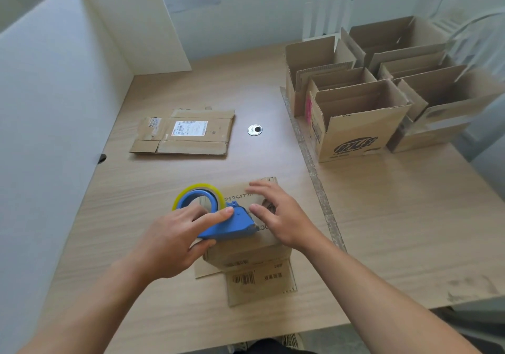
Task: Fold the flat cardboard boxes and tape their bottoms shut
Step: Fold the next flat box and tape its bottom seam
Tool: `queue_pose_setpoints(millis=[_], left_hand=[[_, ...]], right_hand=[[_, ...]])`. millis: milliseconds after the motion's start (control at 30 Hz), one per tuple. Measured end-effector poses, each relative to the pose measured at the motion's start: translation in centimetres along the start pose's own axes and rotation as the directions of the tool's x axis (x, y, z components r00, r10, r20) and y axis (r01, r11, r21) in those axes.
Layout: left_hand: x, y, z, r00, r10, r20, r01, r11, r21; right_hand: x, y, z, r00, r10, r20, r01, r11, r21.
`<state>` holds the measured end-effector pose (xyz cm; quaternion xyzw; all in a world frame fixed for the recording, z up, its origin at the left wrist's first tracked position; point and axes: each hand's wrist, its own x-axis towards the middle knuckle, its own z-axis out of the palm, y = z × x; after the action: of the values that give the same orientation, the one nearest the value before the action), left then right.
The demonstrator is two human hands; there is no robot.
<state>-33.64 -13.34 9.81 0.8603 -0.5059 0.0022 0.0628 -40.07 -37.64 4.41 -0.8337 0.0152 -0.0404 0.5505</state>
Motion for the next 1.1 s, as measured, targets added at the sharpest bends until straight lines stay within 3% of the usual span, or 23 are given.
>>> queue_pose_setpoints(millis=[167, 300, 467, 567, 633, 800, 967, 1100], left_hand=[[0.2, 0.2, -0.2, 0.999, -0.027, -0.021, 0.027, 0.999, -0.025], [0.6, -0.1, -0.1, 0.996, -0.057, 0.064, 0.066, 0.988, -0.137], [1.2, -0.7, 0.5, 0.988, -0.075, 0.134, 0.096, 0.983, -0.157], [1.0, -0.9, 0.8, 0.988, -0.078, 0.134, 0.098, 0.984, -0.150], [1.1, -0.8, 0.7, 0.989, -0.079, 0.127, 0.097, 0.984, -0.149], [1.2, -0.8, 0.5, 0.982, -0.098, 0.160, 0.126, 0.977, -0.171], [1.4, -0.9, 0.5, 0.981, -0.105, 0.161, 0.133, 0.976, -0.171], [1.2, -0.8, 0.6, 0.983, -0.102, 0.153, 0.127, 0.977, -0.169]], right_hand=[[0.0, 0.2, 0.7, 0.996, -0.005, -0.087, -0.002, 0.997, -0.080], [-0.2, 0.2, 0.4, 0.990, 0.001, -0.144, -0.012, 0.997, -0.079], [-1.0, 0.1, -0.6, 0.977, 0.044, -0.210, -0.044, 0.999, 0.007], [-1.7, 1.5, -4.1, 0.922, 0.193, -0.335, -0.132, 0.972, 0.195], [-1.7, 2.3, -6.1, 0.900, 0.327, -0.289, -0.242, 0.925, 0.293], [0.2, 2.8, -5.7, 0.843, 0.533, -0.071, -0.501, 0.826, 0.258], [0.5, 3.8, -4.6, 0.791, 0.611, -0.026, -0.575, 0.758, 0.308], [0.6, 4.2, -3.9, 0.791, 0.608, -0.070, -0.561, 0.766, 0.314]])
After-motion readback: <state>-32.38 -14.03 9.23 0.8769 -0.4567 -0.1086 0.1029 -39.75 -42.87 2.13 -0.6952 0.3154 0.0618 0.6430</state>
